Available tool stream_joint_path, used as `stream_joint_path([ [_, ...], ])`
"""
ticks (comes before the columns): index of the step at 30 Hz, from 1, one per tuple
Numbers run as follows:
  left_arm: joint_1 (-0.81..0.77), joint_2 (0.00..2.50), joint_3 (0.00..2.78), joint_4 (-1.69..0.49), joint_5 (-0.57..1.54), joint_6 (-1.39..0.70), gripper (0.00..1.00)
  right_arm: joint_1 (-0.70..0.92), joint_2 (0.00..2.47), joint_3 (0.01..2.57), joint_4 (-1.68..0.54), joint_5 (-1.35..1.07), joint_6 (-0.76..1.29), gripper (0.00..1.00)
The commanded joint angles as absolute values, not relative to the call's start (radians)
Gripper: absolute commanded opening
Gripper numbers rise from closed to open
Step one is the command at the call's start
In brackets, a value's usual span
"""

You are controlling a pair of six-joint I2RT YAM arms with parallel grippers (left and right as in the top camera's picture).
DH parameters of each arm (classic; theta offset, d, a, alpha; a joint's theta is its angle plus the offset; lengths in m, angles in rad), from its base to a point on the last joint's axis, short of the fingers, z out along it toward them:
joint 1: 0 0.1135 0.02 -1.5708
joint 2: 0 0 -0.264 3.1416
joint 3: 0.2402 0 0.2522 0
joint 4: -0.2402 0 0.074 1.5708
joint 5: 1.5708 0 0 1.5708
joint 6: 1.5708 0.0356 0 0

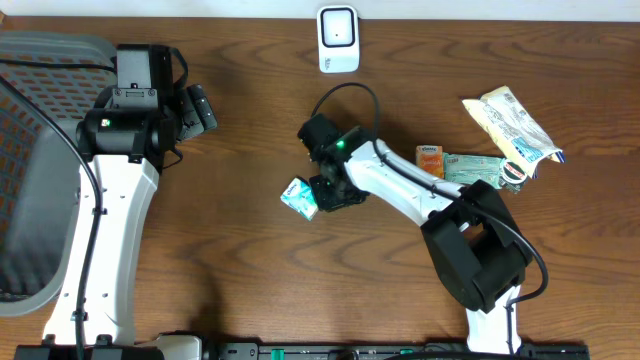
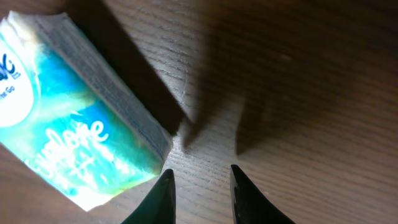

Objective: Scan the item barcode

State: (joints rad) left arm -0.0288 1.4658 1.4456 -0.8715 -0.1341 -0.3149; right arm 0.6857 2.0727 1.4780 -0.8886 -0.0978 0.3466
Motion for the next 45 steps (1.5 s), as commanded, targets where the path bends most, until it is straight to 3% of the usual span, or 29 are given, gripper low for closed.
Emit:
stream_joint_path([
  [1, -0.027, 1.463, 1.462, -0.875, -0.147, -0.319, 0.98, 0.678, 2.044, 1.521, -0.891, -0.168, 0.21, 0.24],
  [5, -0.027, 1.463, 1.462, -0.875, -0.147, -0.319, 0.98, 0.667, 1.999, 1.545, -0.869, -0.197, 0.125, 0.4],
  [13, -0.027, 1.463, 1.462, -0.875, -0.147, -0.319, 0.98, 0.635, 2.077, 1.542, -0.818, -0.353, 0.09, 0.41],
  [20, -0.027, 1.463, 1.462, -0.875, -0.147, -0.319, 0.98, 0.605, 2.139, 1.542, -0.829, -0.493, 0.035, 0.35],
  [30, -0.027, 1.463, 1.462, -0.875, -0.147, -0.319, 0.98, 0.604, 2.202, 1.542, -0.83, -0.509, 0.036, 0.26],
  [38, -0.027, 1.463, 1.462, -0.875, -0.147, -0.319, 0.98, 0.608, 2.245, 1.543, -0.831, -0.55, 0.083, 0.01],
  [42, -0.027, 1.463, 1.462, -0.875, -0.147, -0.319, 0.97, 0.586, 2.22, 1.543, -0.842, -0.607, 0.118, 0.01],
  [45, -0.027, 1.463, 1.462, -0.875, -0.147, -0.319, 0.97, 0.55, 2.172, 1.543, -0.841, -0.783, 0.053, 0.01],
])
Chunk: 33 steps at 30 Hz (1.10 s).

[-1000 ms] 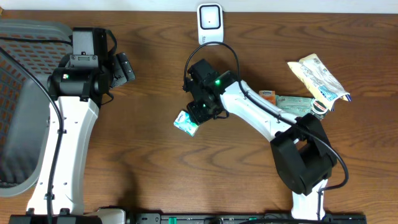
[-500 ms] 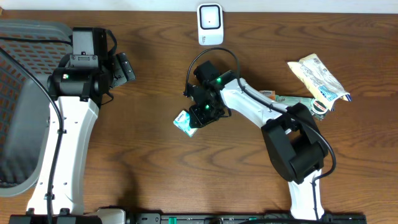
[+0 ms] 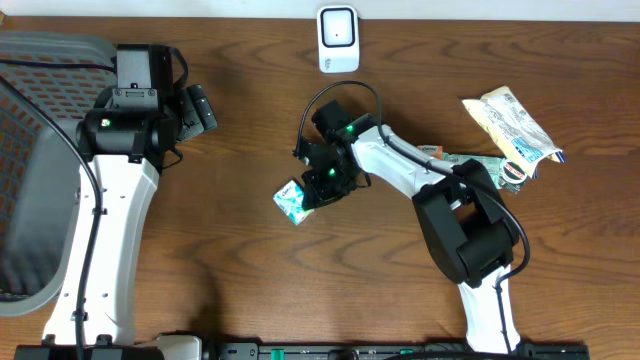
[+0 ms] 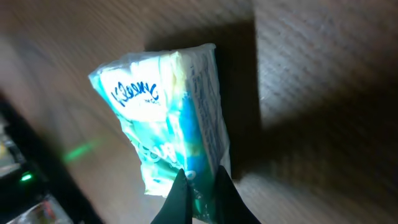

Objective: Scan the item barcode

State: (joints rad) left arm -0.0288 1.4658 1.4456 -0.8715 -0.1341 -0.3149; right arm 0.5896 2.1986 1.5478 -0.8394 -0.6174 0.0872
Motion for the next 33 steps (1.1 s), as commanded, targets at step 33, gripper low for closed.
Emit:
stream_joint_path([
  [33, -0.027, 1.463, 1.462, -0.875, -0.147, -0.319, 0.98, -0.002, 2.013, 1.543, -1.108, -1.559, -0.226, 0.01],
])
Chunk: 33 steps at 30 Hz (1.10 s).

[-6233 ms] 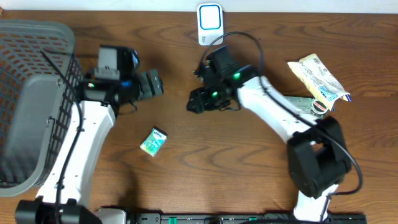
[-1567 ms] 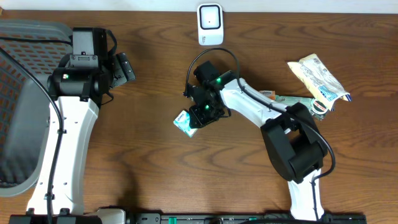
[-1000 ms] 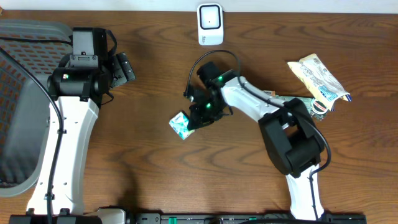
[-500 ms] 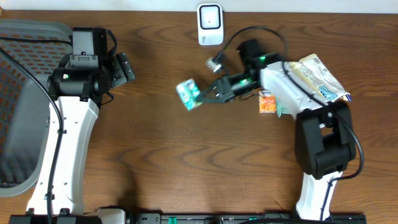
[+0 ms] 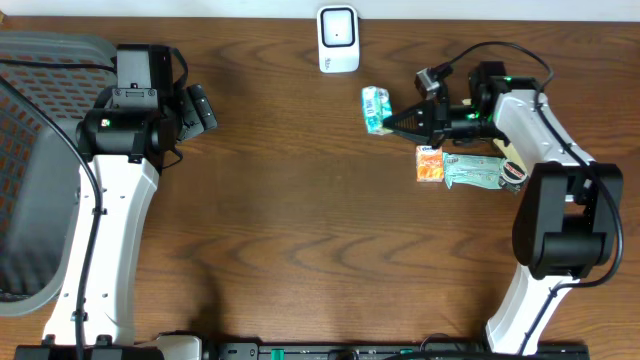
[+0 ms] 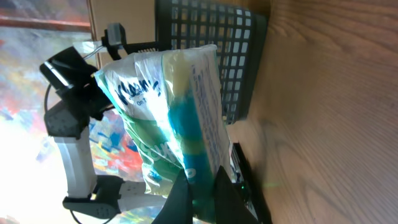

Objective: Scan the item barcode

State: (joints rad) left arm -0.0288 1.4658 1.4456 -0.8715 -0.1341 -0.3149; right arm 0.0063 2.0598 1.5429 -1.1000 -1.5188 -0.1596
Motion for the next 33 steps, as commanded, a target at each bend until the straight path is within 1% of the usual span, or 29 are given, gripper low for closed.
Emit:
stream_joint_path([
  [1, -0.027, 1.463, 1.462, -0.875, -0.147, -0.319, 0.98, -0.001, 2.012, 1.543, -1.108, -1.552, -0.226, 0.01],
  [3, -0.027, 1.463, 1.462, -0.875, -0.147, -0.319, 0.98, 0.002, 2.011, 1.543, -1.108, -1.522, -0.225, 0.01],
  [6, -0.027, 1.463, 1.462, -0.875, -0.147, -0.319, 0.98, 0.017, 2.011, 1.543, -1.103, -1.379, -0.186, 0.01],
  [10, -0.027, 1.463, 1.462, -0.875, -0.147, -0.319, 0.98, 0.063, 2.011, 1.543, -1.07, -1.096, -0.066, 0.01],
  [11, -0.027, 1.463, 1.462, -0.875, -0.147, -0.319, 0.98, 0.09, 2.011, 1.544, -1.043, -0.986, -0.003, 0.01],
  [14, -0.027, 1.463, 1.462, -0.875, -0.147, -0.319, 0.98, 0.134, 2.011, 1.573, -1.015, -0.817, 0.086, 0.01],
  [16, -0.027, 1.463, 1.462, -0.875, -0.147, -0.319, 0.97, 0.167, 2.011, 1.625, -1.028, -0.672, 0.141, 0.01],
  [18, -0.027, 1.463, 1.462, -0.875, -0.147, -0.319, 0.97, 0.216, 2.013, 1.732, -1.079, -0.473, 0.182, 0.01],
  [19, -0.027, 1.463, 1.462, -0.875, -0.147, -0.319, 0.97, 0.232, 2.014, 1.772, -1.097, -0.415, 0.19, 0.01],
  [23, -0.027, 1.463, 1.462, -0.875, -0.147, -0.319, 0.98, 0.324, 2.015, 1.981, -1.137, -0.132, 0.209, 0.01],
  [24, -0.027, 1.463, 1.462, -0.875, -0.147, -0.319, 0.97, 0.352, 2.015, 2.034, -1.126, -0.042, 0.21, 0.01],
  [26, -0.027, 1.463, 1.462, -0.875, -0.147, -0.319, 0.98, 0.382, 2.015, 2.075, -1.087, 0.064, 0.208, 0.01],
  [30, -0.027, 1.463, 1.462, -0.875, -0.147, -0.319, 0.97, 0.455, 2.016, 2.098, -0.901, 0.337, 0.099, 0.01],
  [32, -0.027, 1.463, 1.462, -0.875, -0.147, -0.319, 0.98, 0.478, 2.028, 2.096, -0.819, 0.429, 0.041, 0.01],
  [33, -0.027, 1.463, 1.462, -0.875, -0.147, -0.319, 0.97, 0.499, 2.049, 2.096, -0.718, 0.522, -0.043, 0.01],
])
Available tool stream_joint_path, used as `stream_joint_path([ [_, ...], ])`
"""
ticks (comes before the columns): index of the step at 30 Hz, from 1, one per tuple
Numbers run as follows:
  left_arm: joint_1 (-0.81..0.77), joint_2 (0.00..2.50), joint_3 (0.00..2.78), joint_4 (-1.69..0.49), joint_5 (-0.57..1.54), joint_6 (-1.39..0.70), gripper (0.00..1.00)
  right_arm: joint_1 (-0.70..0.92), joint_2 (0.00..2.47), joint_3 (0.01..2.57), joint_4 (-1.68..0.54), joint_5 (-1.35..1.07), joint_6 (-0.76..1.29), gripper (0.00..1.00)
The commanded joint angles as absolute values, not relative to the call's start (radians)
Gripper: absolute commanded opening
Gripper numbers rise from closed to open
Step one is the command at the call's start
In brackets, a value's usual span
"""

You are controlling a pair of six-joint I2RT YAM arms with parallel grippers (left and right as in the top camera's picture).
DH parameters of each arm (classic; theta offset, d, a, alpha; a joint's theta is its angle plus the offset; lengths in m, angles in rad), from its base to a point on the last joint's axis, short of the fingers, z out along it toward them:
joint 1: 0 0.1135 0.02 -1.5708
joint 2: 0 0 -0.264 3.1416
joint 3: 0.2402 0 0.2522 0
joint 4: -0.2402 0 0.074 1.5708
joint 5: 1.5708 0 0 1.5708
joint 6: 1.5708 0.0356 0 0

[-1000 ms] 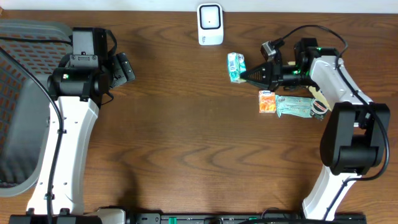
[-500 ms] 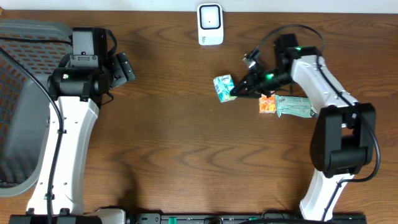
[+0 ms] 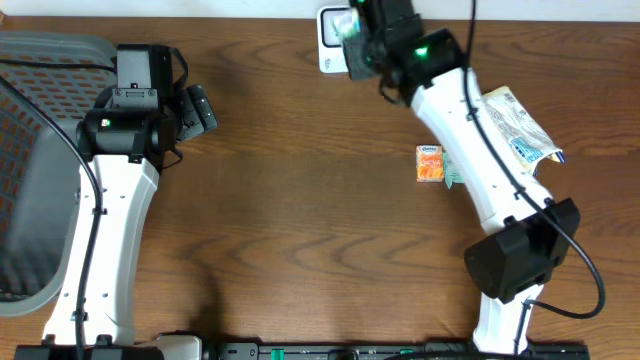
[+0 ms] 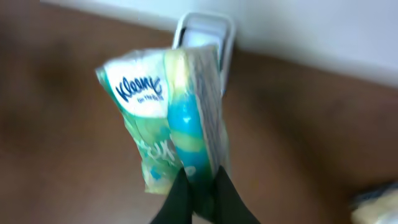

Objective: Scan the item barcode

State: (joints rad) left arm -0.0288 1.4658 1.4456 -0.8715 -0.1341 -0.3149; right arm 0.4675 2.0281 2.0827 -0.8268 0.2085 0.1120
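Observation:
The teal and white Kleenex tissue pack hangs in the air with my right gripper shut on its lower end. It is held just in front of the white barcode scanner at the table's far edge. Overhead, the pack and the right gripper lie over the scanner, most of which is covered. My left gripper rests at the far left, well away from the pack; its jaws cannot be made out.
A small orange packet lies on the table right of centre, with a greenish packet partly hidden under my right arm. A large cream snack bag lies at the right. A grey mesh basket stands at the left edge.
My right arm has swung from the right side of the table to the far edge. The tissue pack it holds went from right of the scanner to directly over it.
The tissue pack first lay on the table centre with my right gripper open beside it. Then the gripper was shut on the pack there. Later it held the pack in the air right of the scanner, and now holds it at the scanner. The left arm stayed still.

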Motion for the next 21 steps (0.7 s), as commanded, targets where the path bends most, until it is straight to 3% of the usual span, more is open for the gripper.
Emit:
stream_joint_path([
  [1, -0.027, 1.463, 1.462, -0.875, -0.147, -0.319, 0.98, 0.508, 2.062, 2.096, -0.664, 0.561, -0.094, 0.01],
  [15, -0.027, 1.463, 1.462, -0.875, -0.147, -0.319, 0.98, 0.514, 2.4, 2.096, -0.156, 0.673, -0.64, 0.01],
  [21, -0.027, 1.463, 1.462, -0.875, -0.147, -0.319, 0.98, 0.521, 2.487, 2.096, -0.059, 0.739, -0.743, 0.01],
])
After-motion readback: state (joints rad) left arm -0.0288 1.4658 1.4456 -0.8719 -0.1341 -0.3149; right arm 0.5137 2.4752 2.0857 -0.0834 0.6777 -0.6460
